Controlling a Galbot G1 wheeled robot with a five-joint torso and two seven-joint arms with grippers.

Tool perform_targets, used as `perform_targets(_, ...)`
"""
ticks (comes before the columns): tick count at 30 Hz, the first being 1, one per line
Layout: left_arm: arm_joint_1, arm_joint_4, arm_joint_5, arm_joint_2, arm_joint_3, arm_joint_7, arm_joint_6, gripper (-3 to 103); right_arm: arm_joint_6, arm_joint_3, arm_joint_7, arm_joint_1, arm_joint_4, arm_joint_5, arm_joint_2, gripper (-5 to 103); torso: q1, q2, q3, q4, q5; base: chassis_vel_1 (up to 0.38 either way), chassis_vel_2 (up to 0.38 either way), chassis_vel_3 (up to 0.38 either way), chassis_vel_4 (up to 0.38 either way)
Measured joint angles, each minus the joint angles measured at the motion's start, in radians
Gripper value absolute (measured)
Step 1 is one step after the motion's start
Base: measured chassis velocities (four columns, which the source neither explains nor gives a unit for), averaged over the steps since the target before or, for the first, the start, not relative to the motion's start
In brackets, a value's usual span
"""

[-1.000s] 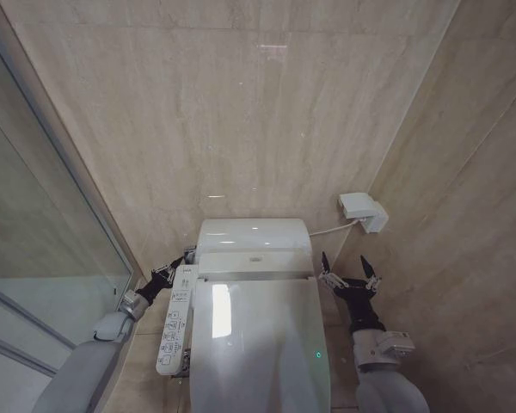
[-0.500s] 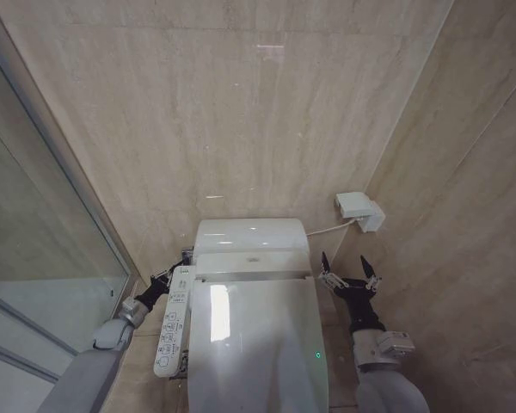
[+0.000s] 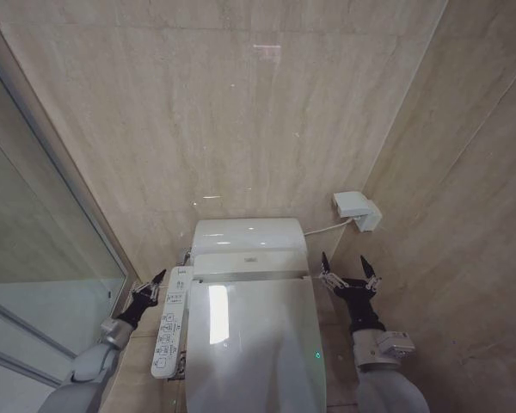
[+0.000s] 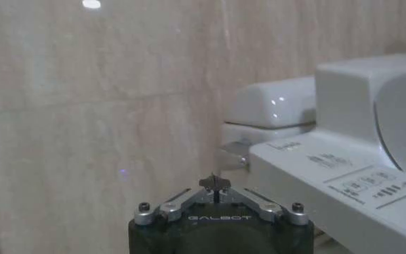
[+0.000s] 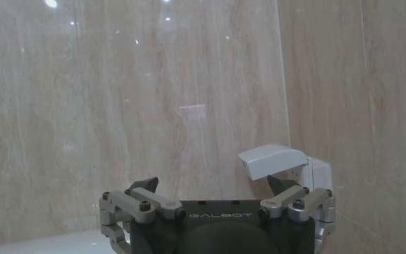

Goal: Open the toilet lid, clean the toilet bowl with a toilet brush, close the toilet lid, and flush.

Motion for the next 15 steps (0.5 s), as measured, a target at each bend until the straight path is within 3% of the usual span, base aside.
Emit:
perform_targets(5, 0.045, -0.097, -0.017, -0.010, -0.040, -0.086, 0.016, 0, 0.000, 0.000, 0.000, 0.000, 0.000, 0.000, 0.000, 100, 0.000, 0.000, 0.000, 0.0002, 0.0004, 0.000, 0.000, 0.000, 0.000)
perform_targets(7, 0.077, -0.166, -0.021, -0.017, -0.060, -0.180, 0.043, 0, 0.000, 0.000, 0.000, 0.000, 0.000, 0.000, 0.000, 100, 0.000, 0.000, 0.000, -0.0006, 0.0002, 0.000, 0.000, 0.000, 0.000)
perform_targets(8, 0.077, -0.166, -0.021, -0.017, -0.060, -0.180, 0.043, 0, 0.000, 0.000, 0.000, 0.000, 0.000, 0.000, 0.000, 100, 0.000, 0.000, 0.000, -0.0006, 0.0002, 0.000, 0.000, 0.000, 0.000)
perform_targets(10, 0.111, -0.227, -0.032, -0.022, -0.085, -0.240, 0.066, -1, 0.000, 0.000, 0.000, 0.000, 0.000, 0.000, 0.000, 100, 0.000, 0.000, 0.000, -0.0003, 0.0004, 0.000, 0.000, 0.000, 0.000)
perform_targets(15, 0.183, -0.333, -0.053, -0.030, -0.161, -0.282, 0.097, -1, 0.000, 0.000, 0.000, 0.000, 0.000, 0.000, 0.000, 100, 0.000, 0.000, 0.000, 0.0003, 0.0005, 0.000, 0.000, 0.000, 0.000)
